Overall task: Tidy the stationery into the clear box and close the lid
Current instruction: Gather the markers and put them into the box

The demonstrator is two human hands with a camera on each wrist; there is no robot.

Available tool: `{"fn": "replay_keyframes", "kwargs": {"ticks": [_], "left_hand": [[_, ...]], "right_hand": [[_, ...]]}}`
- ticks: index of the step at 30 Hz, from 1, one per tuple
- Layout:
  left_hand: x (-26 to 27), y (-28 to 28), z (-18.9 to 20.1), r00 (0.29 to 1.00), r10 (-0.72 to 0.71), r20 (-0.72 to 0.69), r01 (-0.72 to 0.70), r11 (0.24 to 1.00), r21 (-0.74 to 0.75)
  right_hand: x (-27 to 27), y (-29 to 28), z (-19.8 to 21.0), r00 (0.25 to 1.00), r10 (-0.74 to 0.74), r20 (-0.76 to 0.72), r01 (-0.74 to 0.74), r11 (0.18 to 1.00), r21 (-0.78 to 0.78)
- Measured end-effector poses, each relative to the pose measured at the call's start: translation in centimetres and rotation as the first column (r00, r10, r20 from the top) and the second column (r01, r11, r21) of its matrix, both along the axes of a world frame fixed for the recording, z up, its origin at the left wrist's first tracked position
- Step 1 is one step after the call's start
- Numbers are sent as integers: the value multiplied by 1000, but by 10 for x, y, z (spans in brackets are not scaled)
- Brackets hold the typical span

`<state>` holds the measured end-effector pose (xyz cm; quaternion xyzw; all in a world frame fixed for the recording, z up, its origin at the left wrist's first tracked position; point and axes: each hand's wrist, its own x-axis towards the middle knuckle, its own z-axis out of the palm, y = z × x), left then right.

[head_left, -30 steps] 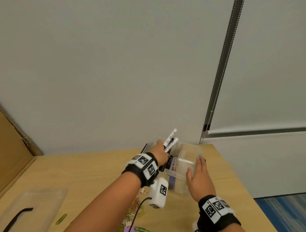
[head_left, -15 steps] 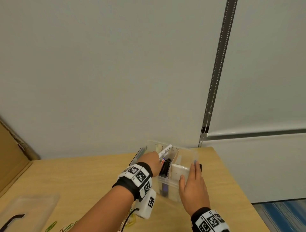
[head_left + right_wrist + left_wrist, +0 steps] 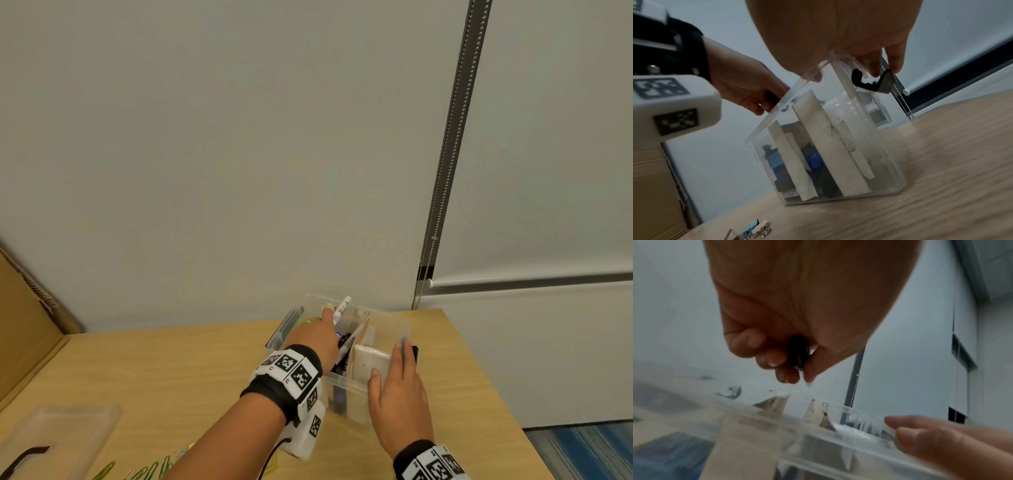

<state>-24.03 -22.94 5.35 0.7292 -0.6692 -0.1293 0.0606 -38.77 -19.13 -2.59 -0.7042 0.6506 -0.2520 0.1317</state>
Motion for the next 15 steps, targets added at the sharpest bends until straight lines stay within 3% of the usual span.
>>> {"fn": "replay_keyframes", "kwargs": {"ticks": [6,15], "left_hand": [[-2,9,-1,970,-143,198,117,984,134],[-7,4,4,974,-225,23,219,965,148]], "right_hand": [[1,-1,-2,1000,-4,-2,4,1000,-15],[1,-1,-2,1000,-4,-9,4,1000,-24]]}}
